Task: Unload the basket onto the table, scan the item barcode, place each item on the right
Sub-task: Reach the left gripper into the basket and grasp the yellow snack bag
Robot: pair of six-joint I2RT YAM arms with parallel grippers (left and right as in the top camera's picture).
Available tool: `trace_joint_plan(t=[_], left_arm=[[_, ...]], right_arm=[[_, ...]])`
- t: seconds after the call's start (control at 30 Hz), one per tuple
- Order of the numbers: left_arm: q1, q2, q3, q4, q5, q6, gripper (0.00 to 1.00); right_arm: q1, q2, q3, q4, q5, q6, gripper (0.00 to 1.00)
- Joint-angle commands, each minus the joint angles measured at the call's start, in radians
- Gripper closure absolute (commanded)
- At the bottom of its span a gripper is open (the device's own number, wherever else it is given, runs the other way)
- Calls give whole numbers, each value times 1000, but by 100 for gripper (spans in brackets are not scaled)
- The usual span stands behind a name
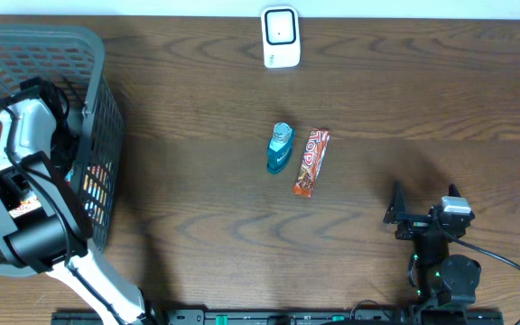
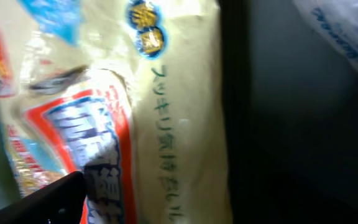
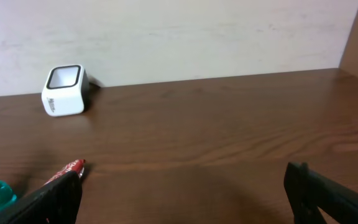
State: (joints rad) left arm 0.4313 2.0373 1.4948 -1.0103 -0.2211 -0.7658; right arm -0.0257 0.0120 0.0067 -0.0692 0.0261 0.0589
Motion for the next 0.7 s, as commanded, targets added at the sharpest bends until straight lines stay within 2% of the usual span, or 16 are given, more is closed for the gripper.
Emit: trace_joint_plan(t=[0.0, 0.07, 0.1, 0.17, 0.2, 0.47, 0.67], left_arm=[[7, 65, -9, 5, 80, -15, 1], [7, 72, -30, 5, 82, -28, 16], [7, 72, -46, 5, 79, -46, 29], [7, 72, -73, 6, 76, -52, 74], [7, 72, -82, 6, 71, -52, 91], [11, 23, -63, -50, -62, -51, 93], [11, -187, 8, -39, -70, -48, 93]], right_arm=[[-8, -5, -1, -3, 5, -12, 1], [-8, -5, -1, -3, 5, -12, 1], [-8, -5, -1, -3, 5, -12, 1], [-8, -5, -1, -3, 5, -12, 1], [-8, -5, -1, -3, 5, -12, 1], [-8, -5, -1, -3, 5, -12, 1], [-8, -5, -1, -3, 5, -12, 1]])
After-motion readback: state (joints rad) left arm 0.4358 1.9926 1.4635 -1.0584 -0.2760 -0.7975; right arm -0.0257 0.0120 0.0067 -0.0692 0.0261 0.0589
